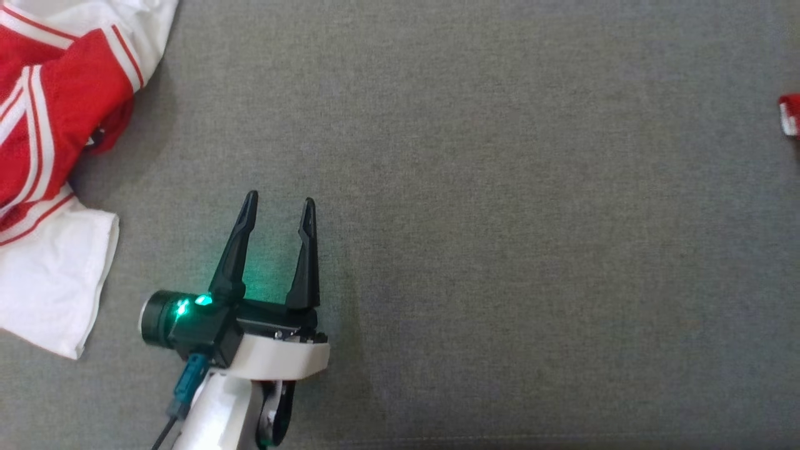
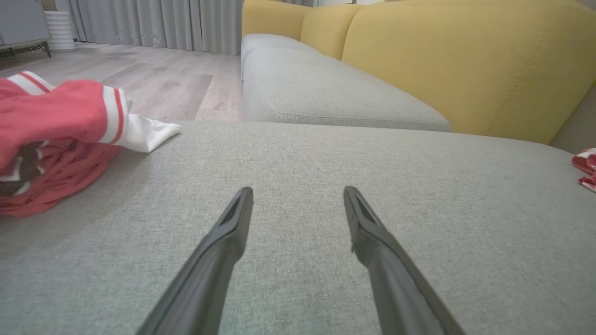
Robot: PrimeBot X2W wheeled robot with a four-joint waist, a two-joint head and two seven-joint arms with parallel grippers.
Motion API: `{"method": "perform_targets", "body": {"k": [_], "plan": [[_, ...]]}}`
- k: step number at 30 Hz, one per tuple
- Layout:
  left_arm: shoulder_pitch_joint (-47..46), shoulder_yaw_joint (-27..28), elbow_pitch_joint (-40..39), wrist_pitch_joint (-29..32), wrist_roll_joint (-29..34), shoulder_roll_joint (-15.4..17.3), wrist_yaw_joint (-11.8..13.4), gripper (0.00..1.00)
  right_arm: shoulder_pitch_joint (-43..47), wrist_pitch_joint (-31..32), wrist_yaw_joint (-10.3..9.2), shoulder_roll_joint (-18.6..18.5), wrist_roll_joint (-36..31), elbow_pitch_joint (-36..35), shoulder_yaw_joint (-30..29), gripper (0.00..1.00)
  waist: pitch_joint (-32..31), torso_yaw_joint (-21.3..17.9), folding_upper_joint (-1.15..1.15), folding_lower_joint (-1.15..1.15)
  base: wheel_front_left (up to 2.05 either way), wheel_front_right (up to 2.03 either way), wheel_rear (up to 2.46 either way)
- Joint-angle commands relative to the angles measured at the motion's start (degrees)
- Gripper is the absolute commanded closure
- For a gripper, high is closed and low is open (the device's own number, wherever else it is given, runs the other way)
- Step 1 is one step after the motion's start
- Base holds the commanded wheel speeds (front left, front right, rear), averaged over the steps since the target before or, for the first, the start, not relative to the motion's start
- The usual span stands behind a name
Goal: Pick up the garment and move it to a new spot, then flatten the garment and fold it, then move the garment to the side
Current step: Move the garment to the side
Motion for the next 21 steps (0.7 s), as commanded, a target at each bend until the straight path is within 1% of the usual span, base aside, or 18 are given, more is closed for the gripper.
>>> {"method": "perform_targets", "body": {"k": [1, 3, 4, 6, 9, 11, 13, 15, 16, 18, 21], "plan": [[-0.36, 1.12, -1.28, -0.29, -0.51, 0.10, -0.03, 0.00, 0.83, -1.76, 0.37, -2.96, -3.40, -0.05, -1.16, 0.00, -1.60, 0.20, 0.01, -0.03, 0.00, 0.00, 0.00], [-0.05, 0.70, -0.88, -0.29, -0.76, 0.10, 0.10, 0.00, 0.31, -3.01, 0.37, -0.72, -7.16, -0.28, -2.43, 0.00, -3.69, 0.47, 0.01, -0.03, 0.00, 0.00, 0.00], [0.65, 0.41, -0.56, -0.29, -0.97, 0.10, 0.34, 0.00, 0.50, -3.92, 0.37, 3.15, -10.18, -1.43, -3.33, 0.00, -6.49, 0.92, 0.01, -0.03, 0.00, 0.00, 0.00], [1.80, 0.35, -0.14, -0.29, -1.11, 0.10, 0.72, 0.00, 1.65, -4.73, 0.37, 8.04, -12.79, -3.50, -3.61, 0.00, -9.88, 1.45, 0.01, -0.03, 0.00, 0.00, 0.00], [4.04, 0.90, 0.59, -0.29, -1.12, 0.10, 1.64, 0.00, 5.74, -5.83, 0.37, 16.47, -14.50, -8.01, -3.40, 0.00, -15.53, 2.34, 0.01, -0.03, 0.00, 0.00, 0.00], [6.03, 1.60, 1.27, -0.29, -1.29, 0.10, 2.54, 0.00, 9.88, -6.23, 0.37, 21.71, -14.43, -11.13, -2.72, 0.00, -19.74, 2.84, 0.01, -0.03, 0.00, 0.00, 0.00], [8.30, 2.48, 1.99, -0.29, -1.58, 0.10, 3.45, 0.00, 14.51, -6.39, 0.37, 26.61, -14.24, -15.19, -0.93, 0.00, -23.92, 3.20, 0.01, -0.03, 0.00, 0.00, 0.00], [10.72, 3.67, 2.40, -0.29, -1.61, 0.10, 4.27, 0.00, 19.22, -6.43, 0.37, 30.30, -13.87, -20.81, 0.66, 0.00, -27.00, 3.43, 0.01, -0.03, 0.00, 0.00, 0.00], [10.72, 3.67, 2.40, -0.29, -1.61, 0.10, 4.27, 0.00, 19.22, -6.43, 0.37, 30.30, -13.87, -20.81, 0.66, 0.00, -27.00, 3.43, 0.01, -0.03, 0.00, 0.00, 0.00], [12.33, 4.80, 2.19, -0.29, -1.15, 0.10, 4.62, 0.00, 23.40, -6.44, 0.37, 32.91, -13.68, -26.02, 1.28, 0.00, -28.85, 3.77, 0.01, -0.03, 0.00, 0.00, 0.00], [14.29, 6.46, 1.79, -0.29, -0.35, 0.10, 4.72, 0.00, 29.15, -6.45, 0.37, 37.55, -14.92, -32.45, 0.63, 0.00, -31.13, 4.20, 0.01, -0.03, 0.00, 0.00, 0.00]]}}
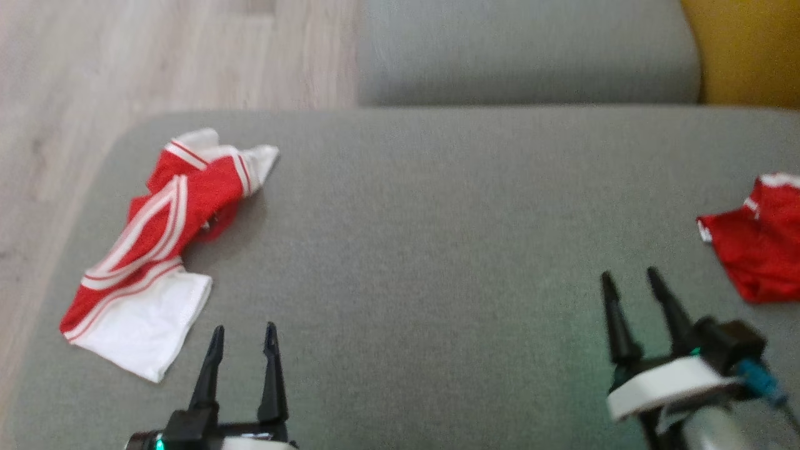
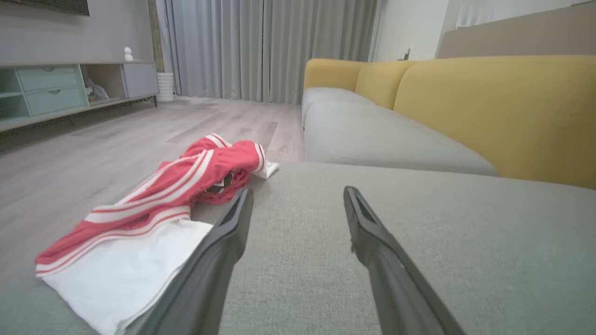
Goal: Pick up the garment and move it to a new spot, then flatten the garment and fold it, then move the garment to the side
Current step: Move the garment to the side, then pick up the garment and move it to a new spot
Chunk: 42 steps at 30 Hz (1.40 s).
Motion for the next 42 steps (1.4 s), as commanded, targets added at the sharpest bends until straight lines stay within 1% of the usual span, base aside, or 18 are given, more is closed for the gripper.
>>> {"method": "perform_targets", "body": {"k": [1, 5, 8, 12, 18, 21, 23, 26, 32, 33, 38, 42], "plan": [[-1.48, 2.48, -2.13, -0.29, 0.39, -0.08, 0.18, 0.00, -0.83, -0.76, 0.37, 0.05, -0.84, -2.28, 0.94, 0.00, -3.88, 1.17, 0.00, 0.02, 0.00, 0.00, 0.00], [0.79, 3.95, -2.70, -0.29, 1.00, -0.08, 0.18, 0.00, 4.62, -0.77, 0.37, 3.35, -3.54, -6.46, 0.42, 0.00, -6.03, 1.01, 0.00, 0.02, 0.00, 0.00, 0.00], [2.20, 4.35, -2.98, -0.29, 1.19, -0.08, 0.10, 0.00, 7.41, -0.77, 0.37, 4.56, -4.68, -8.13, -0.33, 0.00, -7.10, 0.93, 0.00, 0.02, 0.00, 0.00, 0.00], [3.06, 4.45, -3.00, -0.29, 1.50, -0.08, -0.12, 0.00, 9.50, -0.77, 0.37, 5.22, -5.76, -8.82, -0.62, 0.00, -7.61, 1.02, 0.00, 0.02, 0.00, 0.00, 0.00], [3.19, 4.24, -2.95, -0.29, 1.76, -0.08, -0.34, 0.00, 10.18, -0.77, 0.37, 5.57, -6.28, -9.00, -1.43, 0.00, -7.72, 1.15, 0.00, 0.02, 0.00, 0.00, 0.00], [3.07, 4.08, -2.85, -0.29, 1.93, -0.08, -0.57, 0.00, 10.41, -0.77, 0.37, 5.67, -6.38, -8.99, -2.18, 0.00, -7.63, 1.87, 0.00, 0.02, 0.00, 0.00, 0.00], [2.62, 4.01, -2.87, -0.29, 2.20, -0.08, -0.65, 0.00, 10.66, -0.77, 0.37, 5.72, -6.39, -9.11, -2.71, 0.00, -7.34, 3.24, 0.00, 0.02, 0.00, 0.00, 0.00], [1.77, 4.07, -2.97, -0.29, 2.70, -0.08, -0.87, 0.00, 10.89, -0.77, 0.37, 5.78, -6.16, -8.75, -2.75, 0.00, -7.18, 6.87, 0.00, 0.02, 0.00, 0.00, 0.00], [2.67, 5.76, -3.11, -0.29, 4.59, -0.08, -1.40, 0.00, 10.82, -0.77, 0.37, 5.84, -5.53, -8.49, -2.58, 0.00, -7.26, 17.14, 0.00, 0.02, 0.00, 0.00, 0.00], [2.98, 6.48, -3.49, -0.29, 4.61, -0.08, -1.28, 0.00, 10.34, -0.77, 0.37, 5.85, -5.56, -8.51, -2.24, 0.00, -6.60, 18.38, 0.00, 0.02, 0.00, 0.00, 0.00], [3.73, 9.83, -6.50, -0.29, 3.52, -0.08, 0.11, 0.00, 5.58, -0.77, 0.37, 5.46, -6.25, -7.60, -0.03, 0.00, -2.77, 22.33, 0.00, 0.02, 0.00, 0.00, 0.00], [3.92, 11.67, -8.07, -0.29, 2.77, -0.08, 0.88, 0.00, 3.69, -0.77, 0.37, 4.42, -6.18, -6.75, 1.27, 0.00, -1.25, 23.65, 0.00, 0.02, 0.00, 0.00, 0.00]]}}
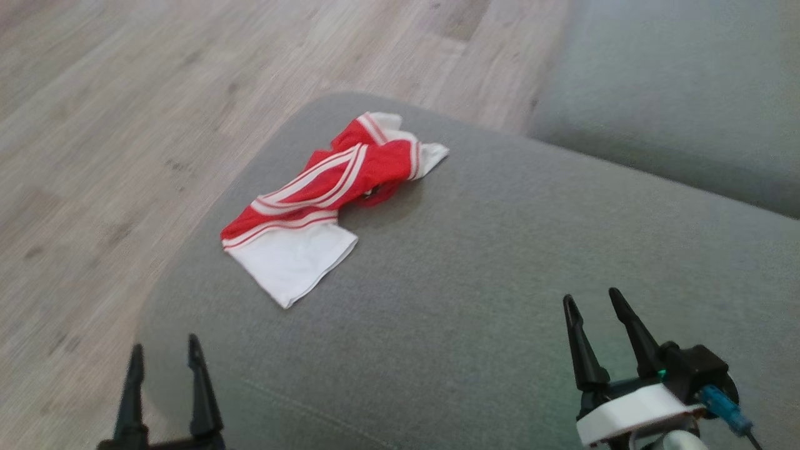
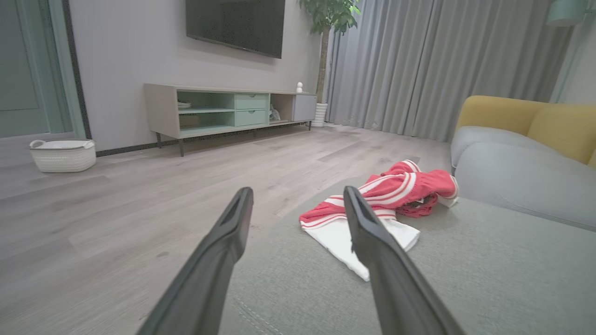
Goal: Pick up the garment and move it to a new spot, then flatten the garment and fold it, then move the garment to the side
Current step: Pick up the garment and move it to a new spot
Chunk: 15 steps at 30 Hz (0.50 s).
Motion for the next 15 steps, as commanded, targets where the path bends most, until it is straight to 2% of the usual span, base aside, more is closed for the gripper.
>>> {"method": "perform_targets", "body": {"k": [1, 5, 9, 13, 15], "plan": [[-1.68, 2.08, -2.52, -0.29, -0.11, -0.17, 0.35, 0.00, -2.12, -0.69, 0.37, -1.66, 0.00, -1.16, 1.43, 0.00, 2.17, 2.08, 0.00, -0.01, 0.00, 0.00, 0.00], [-2.83, 4.53, -4.00, -0.29, 1.15, 0.28, -1.13, 0.00, -1.99, -0.69, 0.37, -3.75, 0.29, -0.61, 2.15, 0.00, 3.33, 2.99, 0.00, -0.01, 0.00, 0.00, 0.00], [-8.02, 4.96, -1.48, -0.29, 2.38, 2.75, -4.94, 0.00, 0.06, -0.69, 0.37, -5.78, 0.00, -1.74, 0.11, 0.00, 5.30, 3.81, 0.00, -0.01, 0.00, 0.00, 0.00], [-18.90, 3.43, 5.65, -0.29, 1.42, 3.61, -9.49, 0.00, -0.22, -0.69, 0.37, -9.78, -1.39, -4.65, -2.38, 0.00, 13.44, 3.08, 0.00, -0.01, 0.00, 0.00, 0.00], [-26.11, 2.76, 11.35, -0.29, 1.13, 4.18, -10.95, 0.00, -1.45, -0.69, 0.37, -12.41, -1.97, -5.76, -2.69, 0.00, 18.03, 2.25, 0.00, -0.01, 0.00, 0.00, 0.00]]}}
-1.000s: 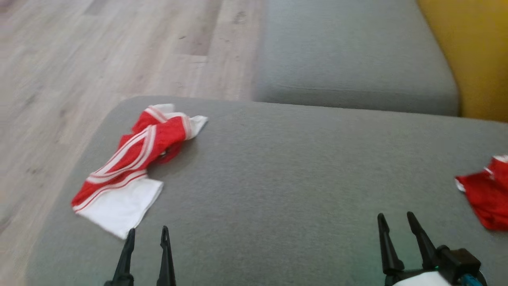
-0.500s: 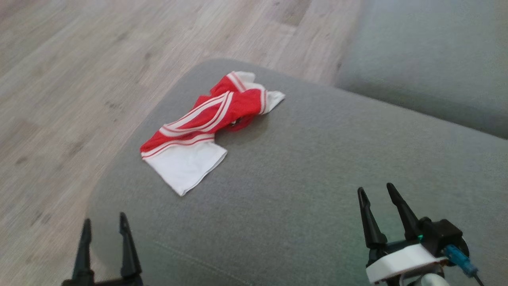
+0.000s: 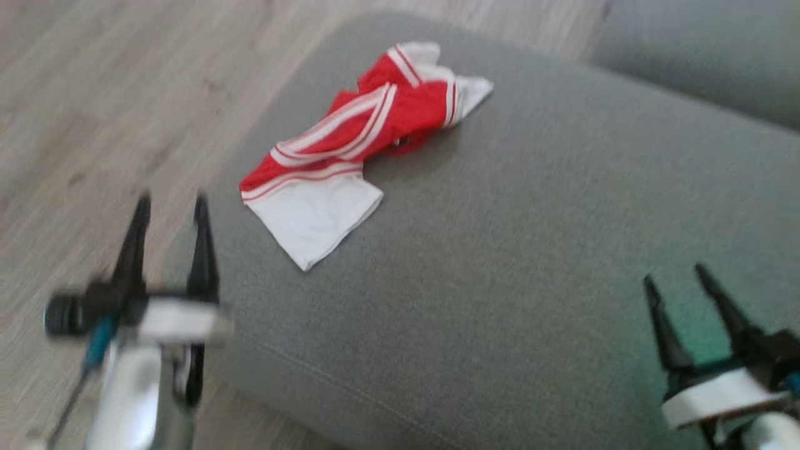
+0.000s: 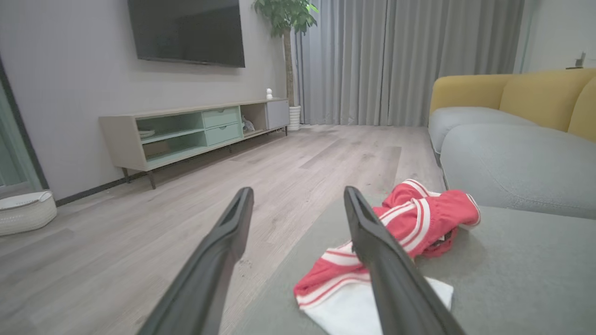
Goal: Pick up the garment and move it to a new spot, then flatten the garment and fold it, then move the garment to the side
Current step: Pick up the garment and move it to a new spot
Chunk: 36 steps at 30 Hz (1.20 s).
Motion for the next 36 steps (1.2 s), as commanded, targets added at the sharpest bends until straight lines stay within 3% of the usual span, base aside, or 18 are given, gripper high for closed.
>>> {"method": "perform_targets", "body": {"k": [1, 6, 9, 13, 19, 20, 23, 27, 32, 36], "plan": [[-8.73, 1.04, 2.29, -0.29, -0.31, 1.10, -0.68, 0.00, -3.62, -0.68, 0.37, -3.32, -0.79, -2.66, 0.70, 0.00, 10.59, -2.53, 0.00, 0.00, 0.00, 0.00, 0.00], [-25.86, 0.65, 18.82, -0.09, -1.79, 2.08, -2.09, 0.00, -7.80, -0.68, 0.37, -8.64, -1.17, -4.79, 0.35, 0.00, 19.99, -4.80, 0.00, 0.00, 0.00, 0.00, 0.00], [-33.65, 0.98, 29.48, 2.22, -2.14, 3.17, -1.61, 0.00, -10.04, -0.68, 0.37, -10.84, -1.54, -5.96, 0.18, 0.00, 23.50, -6.33, 0.00, 0.00, 0.00, 0.00, 0.00], [-40.40, 1.95, 41.35, 6.61, -3.47, 3.40, -0.47, 0.00, -11.26, -0.68, 0.37, -12.01, -1.98, -7.67, -1.06, 0.00, 26.81, -7.85, 0.00, 0.00, 0.00, 0.00, 0.00], [-44.36, 1.45, 52.52, 6.43, -4.74, 2.54, -1.64, 0.00, -11.88, -0.68, 0.37, -11.72, -3.19, -8.82, -2.02, 0.00, 29.20, -8.48, 0.00, 0.00, 0.00, 0.00, 0.00], [-44.52, 1.28, 53.35, 5.75, -4.84, 2.51, -1.91, 1.00, -12.26, -0.68, 0.37, -11.45, -3.37, -8.79, -1.61, 0.00, 29.05, -8.52, 0.00, 0.00, 0.00, 0.00, 0.00], [-45.16, 0.29, 53.94, 2.36, -4.14, 3.01, -2.07, 1.00, -13.34, -0.68, 0.37, -10.51, -3.81, -8.24, -0.72, 0.00, 27.80, -8.52, 0.00, 0.00, 0.00, 0.00, 0.00], [-46.19, -0.20, 50.82, 0.02, -3.14, 3.84, -0.52, 1.00, -13.87, -0.68, 0.37, -9.38, -4.82, -7.00, 0.16, 0.00, 24.60, -8.60, 0.00, 0.00, 0.00, 0.00, 0.00], [-45.68, -0.79, 32.84, -0.26, -0.04, 5.96, 0.91, 1.00, -14.00, -0.68, 0.37, -5.47, -4.68, -4.94, 2.24, 0.00, 15.59, -10.85, 0.00, 0.00, 0.00, 0.00, 0.00], [-44.65, -2.34, 20.48, -0.28, 2.56, 7.19, 0.10, 1.00, -12.80, -0.68, 0.37, -1.12, -4.58, -3.52, 2.65, 0.00, 7.10, -14.95, 0.00, 0.00, 0.00, 0.00, 0.00]]}}
